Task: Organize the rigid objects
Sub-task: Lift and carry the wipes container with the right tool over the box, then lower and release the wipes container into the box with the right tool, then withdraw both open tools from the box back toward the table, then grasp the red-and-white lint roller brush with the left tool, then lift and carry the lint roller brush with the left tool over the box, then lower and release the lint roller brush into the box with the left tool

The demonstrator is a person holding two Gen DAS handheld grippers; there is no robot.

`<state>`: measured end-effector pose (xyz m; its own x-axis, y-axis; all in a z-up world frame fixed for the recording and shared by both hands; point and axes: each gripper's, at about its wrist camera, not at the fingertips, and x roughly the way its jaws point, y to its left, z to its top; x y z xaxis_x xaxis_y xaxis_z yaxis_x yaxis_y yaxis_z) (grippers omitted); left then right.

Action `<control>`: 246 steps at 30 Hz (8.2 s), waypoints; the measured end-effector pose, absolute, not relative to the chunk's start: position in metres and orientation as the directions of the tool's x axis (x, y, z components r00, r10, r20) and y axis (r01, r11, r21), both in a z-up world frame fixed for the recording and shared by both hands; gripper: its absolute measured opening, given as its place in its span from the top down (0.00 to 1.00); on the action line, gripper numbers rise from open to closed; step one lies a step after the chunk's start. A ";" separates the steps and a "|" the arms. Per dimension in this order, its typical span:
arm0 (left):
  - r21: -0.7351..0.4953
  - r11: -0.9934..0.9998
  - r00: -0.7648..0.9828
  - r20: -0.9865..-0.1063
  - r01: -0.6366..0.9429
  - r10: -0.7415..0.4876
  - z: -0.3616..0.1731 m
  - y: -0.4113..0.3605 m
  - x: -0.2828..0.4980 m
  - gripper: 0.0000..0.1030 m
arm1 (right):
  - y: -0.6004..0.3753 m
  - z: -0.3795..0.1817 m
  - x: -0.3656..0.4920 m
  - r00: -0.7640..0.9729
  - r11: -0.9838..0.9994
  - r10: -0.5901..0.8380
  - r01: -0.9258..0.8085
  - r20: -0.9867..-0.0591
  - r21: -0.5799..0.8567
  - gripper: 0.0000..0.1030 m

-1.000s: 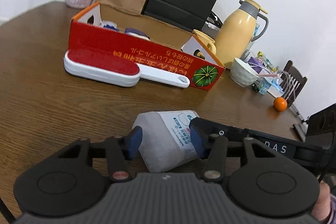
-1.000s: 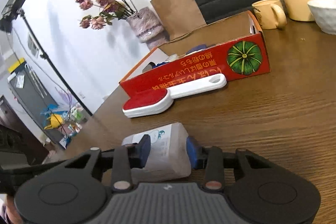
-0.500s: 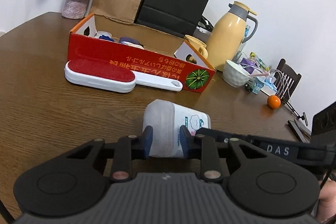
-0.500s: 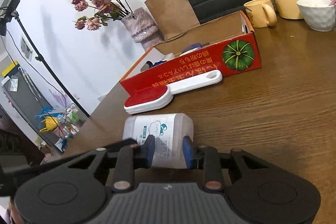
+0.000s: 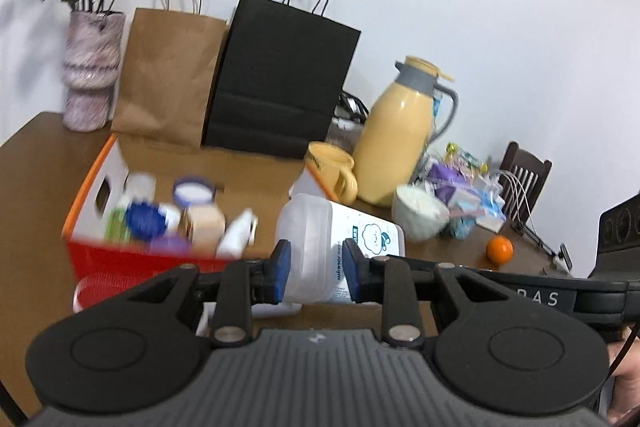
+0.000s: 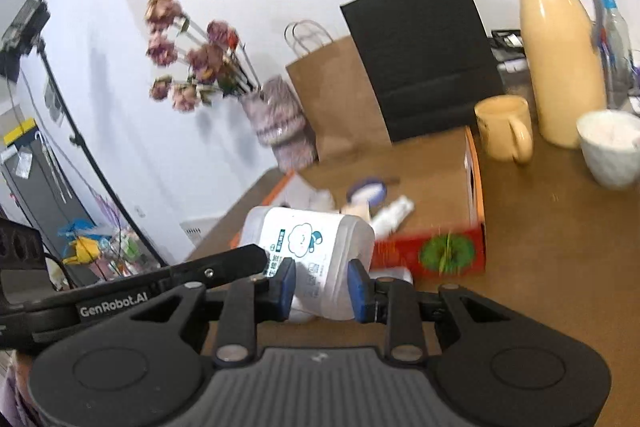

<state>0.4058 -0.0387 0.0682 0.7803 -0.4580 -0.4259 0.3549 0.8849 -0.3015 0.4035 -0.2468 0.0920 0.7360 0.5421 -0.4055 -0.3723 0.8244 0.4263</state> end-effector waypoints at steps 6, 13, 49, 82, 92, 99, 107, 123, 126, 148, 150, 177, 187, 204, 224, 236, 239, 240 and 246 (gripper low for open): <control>-0.373 0.864 0.741 -0.461 0.338 -0.489 0.092 -0.042 0.491 0.73 | -0.256 0.127 0.494 0.709 0.826 0.545 -0.358 -0.448 0.436 0.75; -0.429 0.860 0.707 -0.515 0.277 -0.485 0.066 -0.041 0.599 0.73 | -0.240 0.113 0.596 0.673 0.854 0.506 -0.304 -0.539 0.422 0.75; 0.077 0.997 0.834 -0.551 0.024 0.023 0.073 0.002 0.520 0.00 | -0.208 0.101 0.533 0.834 0.976 0.123 -0.199 -0.538 -0.084 0.00; 0.069 0.998 0.977 -0.215 0.012 0.003 -0.021 0.022 0.114 0.00 | -0.206 -0.015 0.126 0.953 0.987 0.158 -0.159 -0.260 0.016 0.00; 0.079 0.995 0.971 -0.238 0.056 -0.036 -0.030 0.015 0.055 0.00 | -0.223 -0.020 0.055 0.961 0.987 0.157 -0.144 -0.226 0.076 0.00; 0.124 0.991 0.984 -0.178 0.049 -0.027 -0.026 0.005 0.039 0.00 | -0.217 -0.013 0.034 0.969 0.986 0.168 -0.164 -0.181 0.035 0.00; 0.126 0.991 0.984 -0.175 0.050 -0.027 -0.025 0.004 0.039 0.00 | -0.210 -0.010 0.032 0.968 0.983 0.182 -0.179 -0.175 0.029 0.00; 0.131 0.990 0.979 -0.202 0.052 -0.024 -0.036 0.000 0.077 0.00 | -0.203 -0.020 0.075 0.962 0.983 0.184 -0.175 -0.201 0.060 0.00; 0.105 0.994 0.975 -0.222 0.038 -0.014 -0.035 0.004 0.100 0.00 | -0.202 -0.019 0.097 0.961 0.983 0.182 -0.171 -0.207 0.073 0.00; 0.028 0.986 0.888 -0.440 0.163 -0.135 -0.001 0.039 0.315 0.00 | -0.202 0.016 0.323 0.840 0.949 0.305 -0.230 -0.450 0.214 0.08; 0.027 0.987 0.877 -0.463 0.158 -0.128 -0.003 0.042 0.341 0.00 | -0.200 0.018 0.348 0.831 0.952 0.302 -0.234 -0.467 0.198 0.17; -0.150 0.972 0.789 -0.568 0.181 -0.235 -0.029 0.064 0.451 0.43 | -0.194 -0.025 0.486 0.753 0.955 0.280 -0.152 -0.596 0.256 0.90; -0.162 0.970 0.799 -0.551 0.182 -0.242 -0.020 0.048 0.375 0.48 | -0.214 -0.014 0.410 0.782 0.963 0.254 -0.148 -0.569 0.227 0.89; -0.143 0.971 0.868 -0.438 0.189 -0.234 0.029 0.018 0.328 0.48 | -0.242 0.037 0.354 0.846 0.962 0.259 -0.181 -0.466 0.206 0.89; -0.186 0.968 0.847 -0.476 0.166 -0.237 0.052 0.028 0.525 0.48 | -0.212 0.076 0.551 0.806 0.974 0.221 -0.155 -0.549 0.164 0.88; -0.066 0.980 0.794 -0.577 0.189 -0.192 0.008 0.019 0.536 0.32 | -0.213 0.033 0.566 0.757 0.964 0.261 -0.171 -0.599 0.204 0.69; -0.047 0.983 0.810 -0.560 0.179 -0.174 0.010 0.019 0.529 0.29 | -0.213 0.043 0.558 0.787 0.969 0.243 -0.174 -0.567 0.174 0.41; -0.051 0.984 0.813 -0.556 0.171 -0.170 0.013 0.021 0.526 0.28 | -0.214 0.049 0.555 0.795 0.969 0.243 -0.178 -0.555 0.169 0.42; -0.037 0.991 0.859 -0.496 0.129 -0.130 0.042 0.025 0.504 0.11 | -0.216 0.078 0.530 0.824 0.966 0.256 -0.199 -0.506 0.165 0.26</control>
<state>0.5043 0.0246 0.0423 0.8586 -0.1304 -0.4959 0.1289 0.9909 -0.0374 0.5298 -0.2155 0.0780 0.8235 0.2564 -0.5060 -0.1992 0.9659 0.1652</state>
